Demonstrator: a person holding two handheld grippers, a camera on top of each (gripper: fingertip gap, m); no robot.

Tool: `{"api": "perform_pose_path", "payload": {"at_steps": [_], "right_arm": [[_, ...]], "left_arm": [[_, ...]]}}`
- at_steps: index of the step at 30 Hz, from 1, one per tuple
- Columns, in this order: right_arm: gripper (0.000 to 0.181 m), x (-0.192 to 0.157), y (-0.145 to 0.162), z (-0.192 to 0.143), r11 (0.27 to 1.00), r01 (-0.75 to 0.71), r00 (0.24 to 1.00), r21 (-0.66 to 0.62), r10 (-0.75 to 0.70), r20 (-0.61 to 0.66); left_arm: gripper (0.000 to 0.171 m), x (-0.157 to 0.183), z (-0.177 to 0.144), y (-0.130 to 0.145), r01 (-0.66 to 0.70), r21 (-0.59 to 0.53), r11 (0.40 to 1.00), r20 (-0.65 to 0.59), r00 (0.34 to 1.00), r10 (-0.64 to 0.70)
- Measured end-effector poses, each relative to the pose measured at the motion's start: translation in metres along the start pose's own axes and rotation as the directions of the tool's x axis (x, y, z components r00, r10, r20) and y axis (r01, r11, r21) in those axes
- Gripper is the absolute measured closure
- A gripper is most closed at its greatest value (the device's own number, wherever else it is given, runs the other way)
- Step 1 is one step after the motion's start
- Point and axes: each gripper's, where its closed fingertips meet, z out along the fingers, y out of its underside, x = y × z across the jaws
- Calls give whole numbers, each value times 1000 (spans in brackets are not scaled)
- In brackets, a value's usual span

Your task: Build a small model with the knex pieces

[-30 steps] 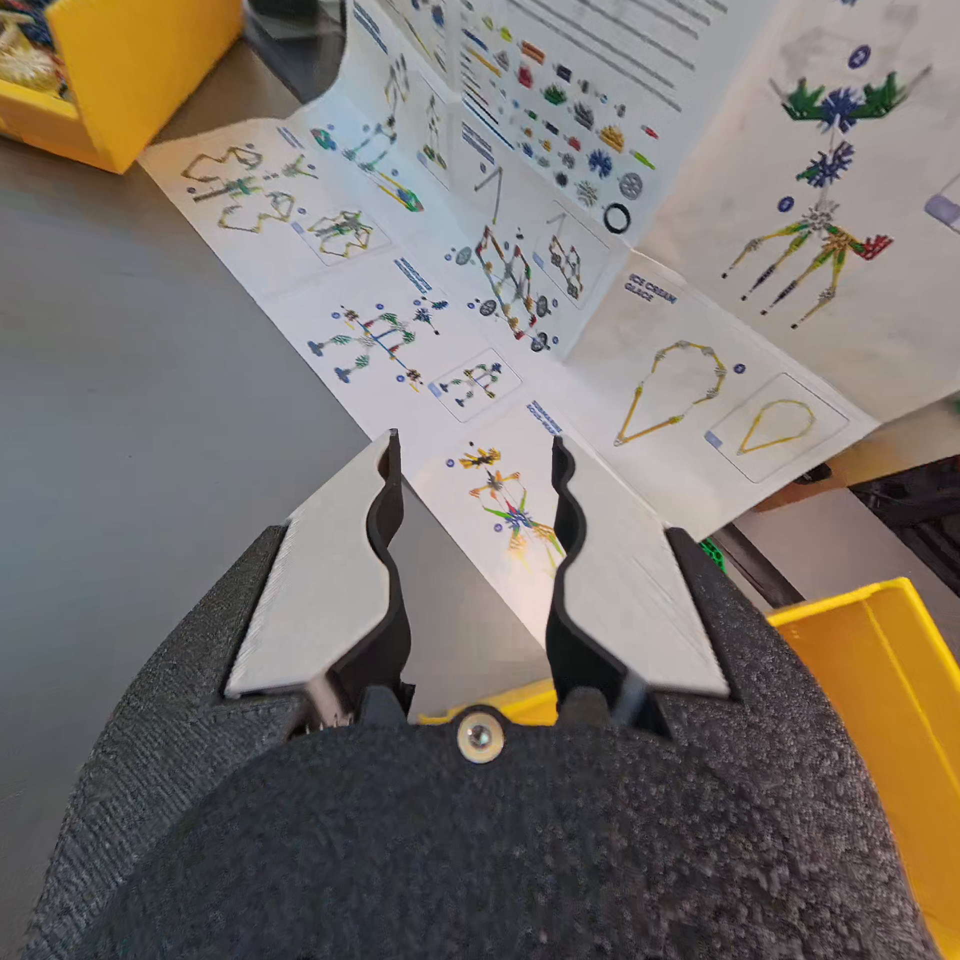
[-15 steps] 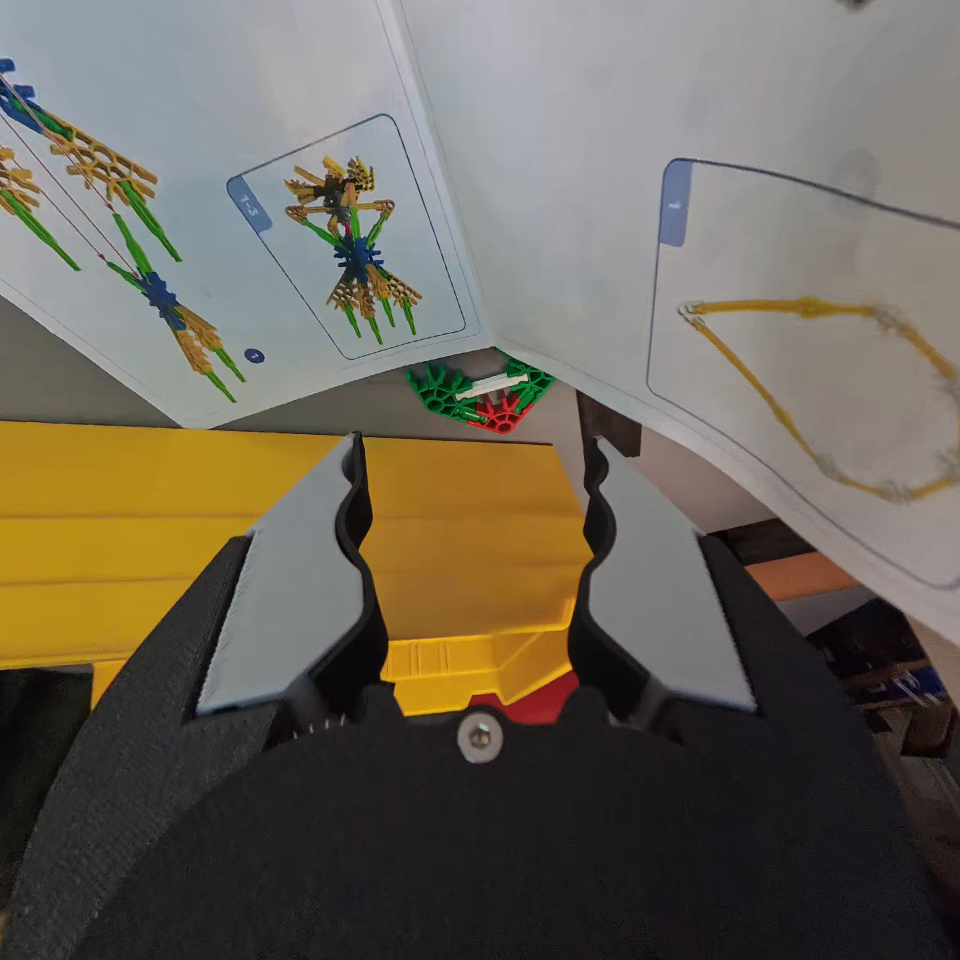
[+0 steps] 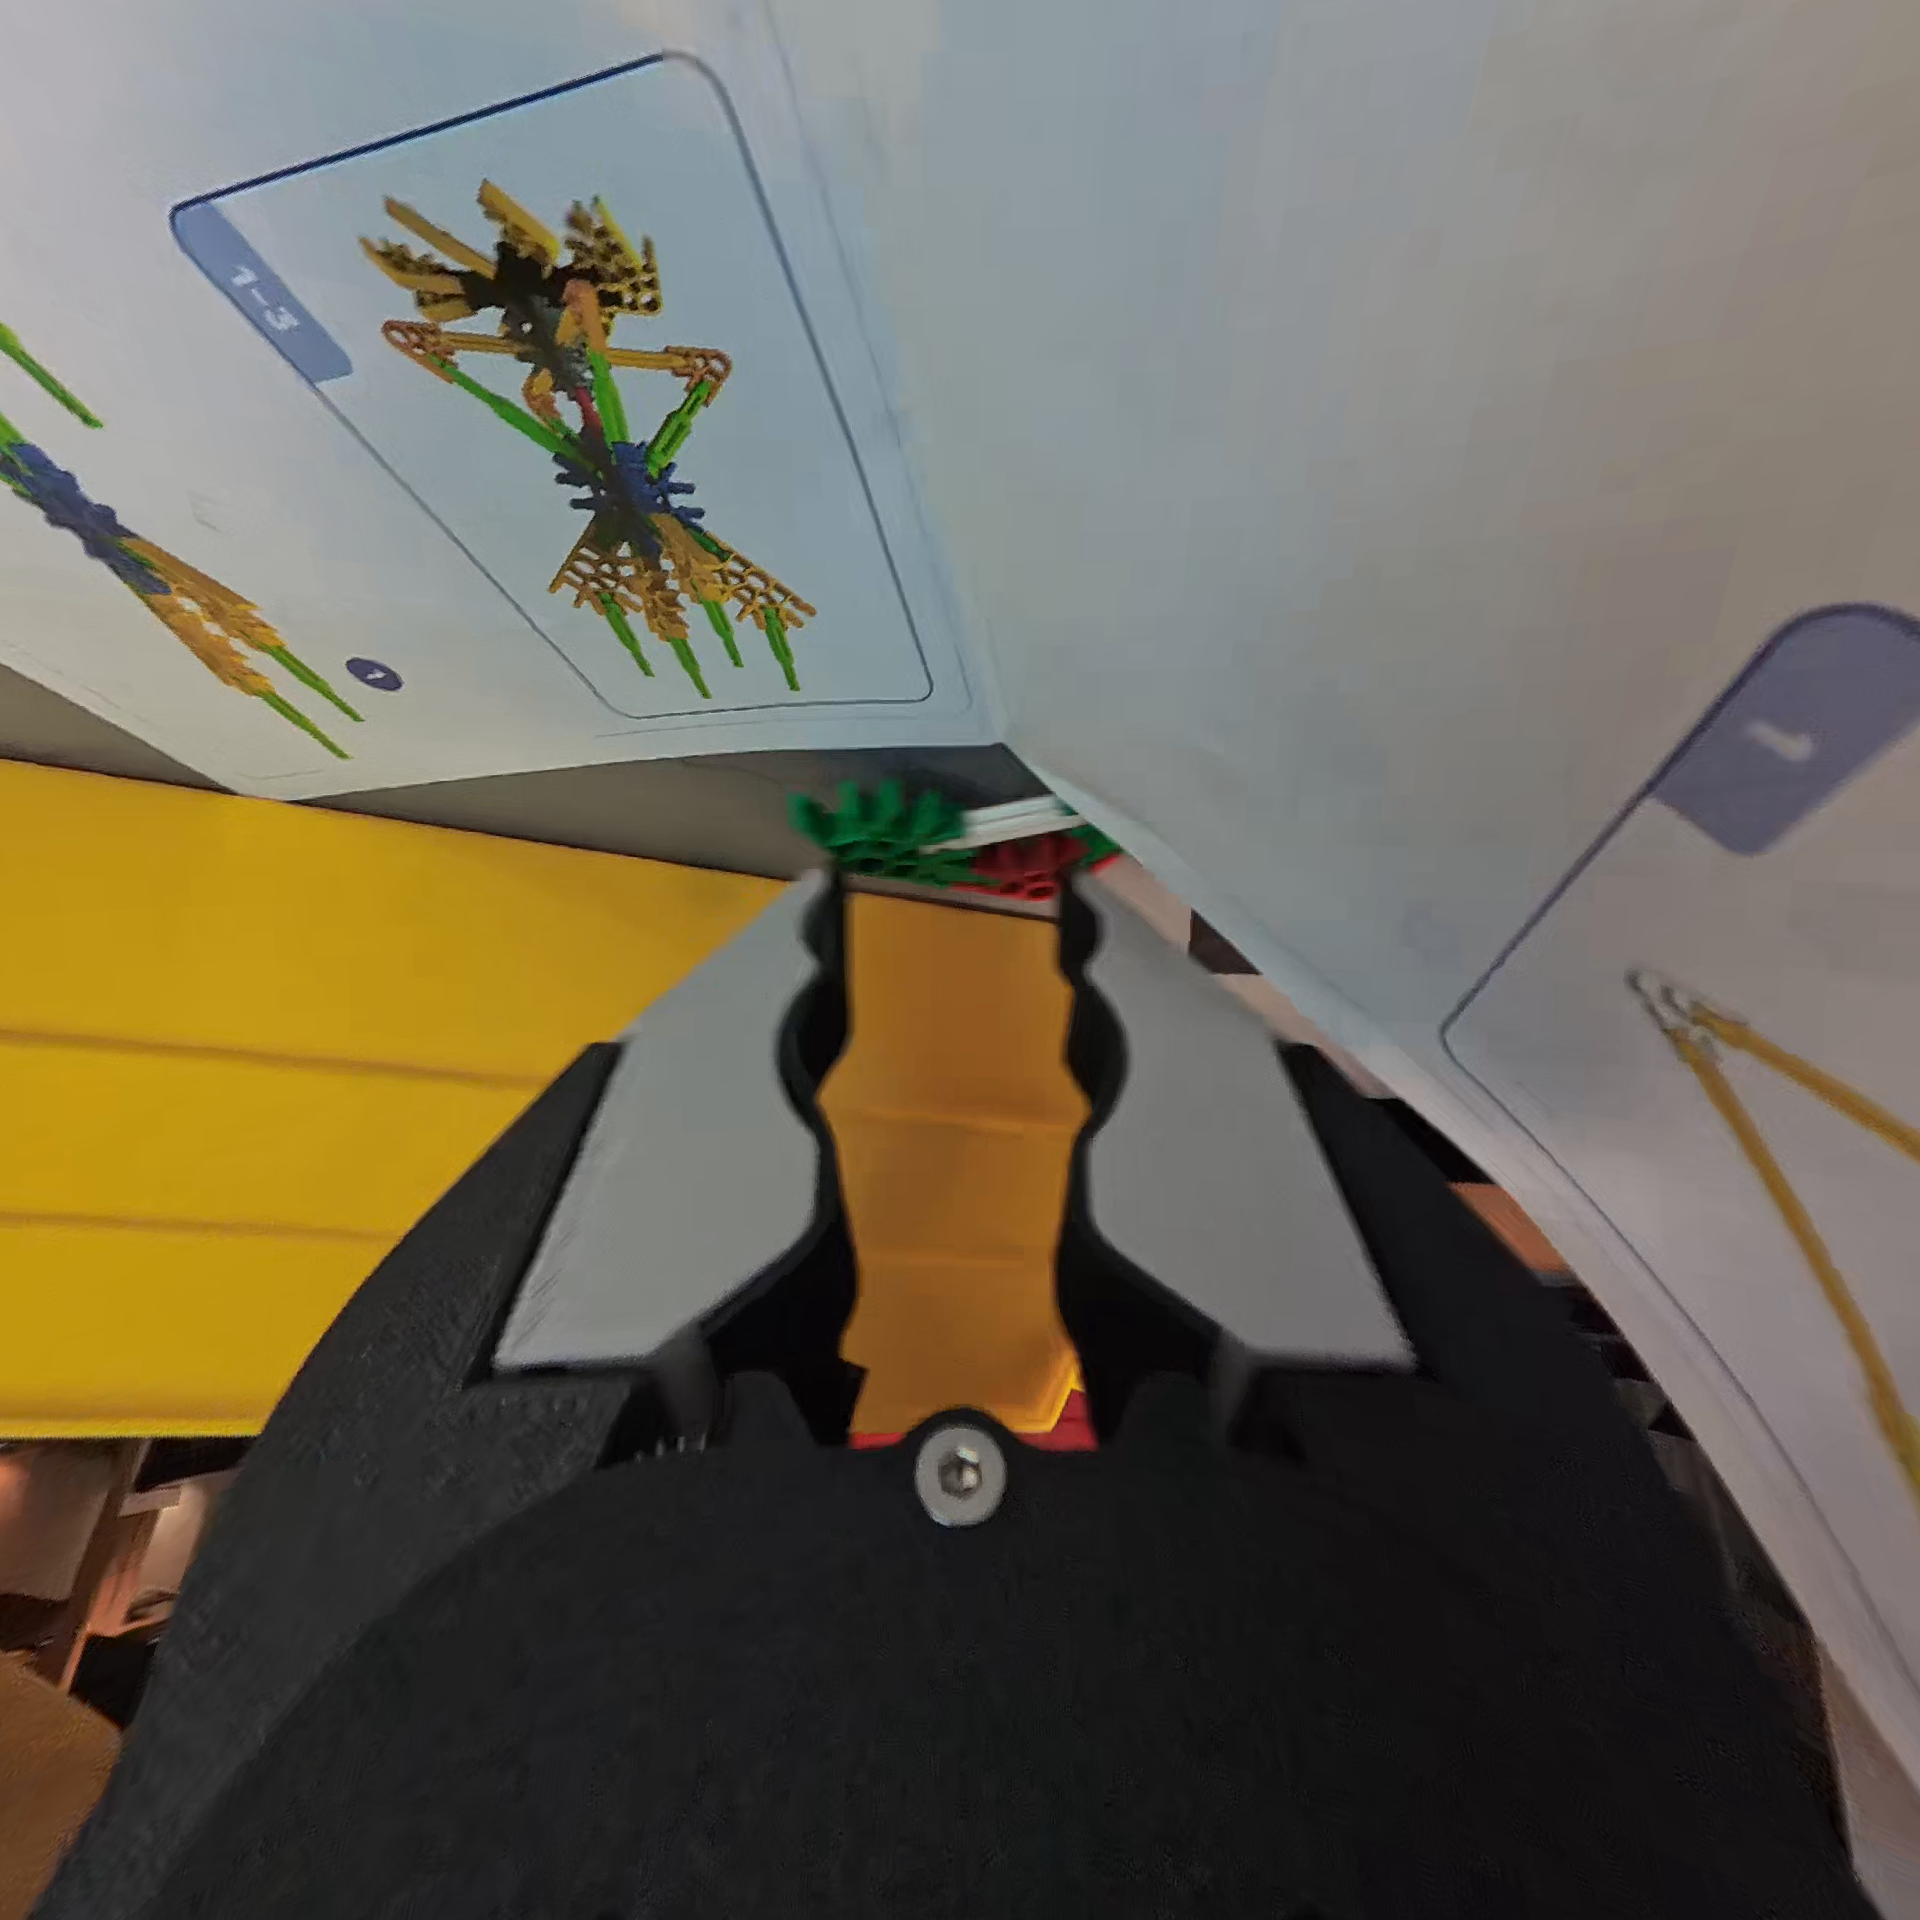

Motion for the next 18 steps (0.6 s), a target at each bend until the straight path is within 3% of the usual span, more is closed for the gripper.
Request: {"api": "perform_pose_path", "payload": {"at_steps": [1, 4, 5, 10, 12, 14, 18], "right_arm": [[177, 1, 0, -6, 1000, 11, 999, 15, -10, -33], [181, -11, 0, -25, 998, 5, 999, 67, -2, -51], [179, -13, 1, -30, 997, 4, 998, 73, 1, -70], [136, 2, 6, -35, 997, -33, 978, 72, 47, -203], [119, 11, 4, -30, 991, -81, 974, 102, 101, -202], [113, 25, 5, -22, 991, -96, 970, 94, 114, -213], [117, 49, 11, -8, 995, -81, 975, 55, 90, -202]], "left_arm": [[137, 0, 0, 0, -1, 2, 1000, 1, 1000, 1], [137, 0, 0, 0, -8, -2, 1000, 3, 1000, 8], [137, 1, 1, 1, -10, -4, 1000, 3, 1000, 10], [138, 7, 1, -1, -5, 0, 1000, -8, 1000, 5], [138, 6, 1, 0, -13, -4, 1000, 2, 1000, 13], [138, 5, 1, 1, -12, -8, 1000, 10, 1000, 13], [138, 0, 1, 0, -6, -4, 1000, 23, 1000, 6]]}}
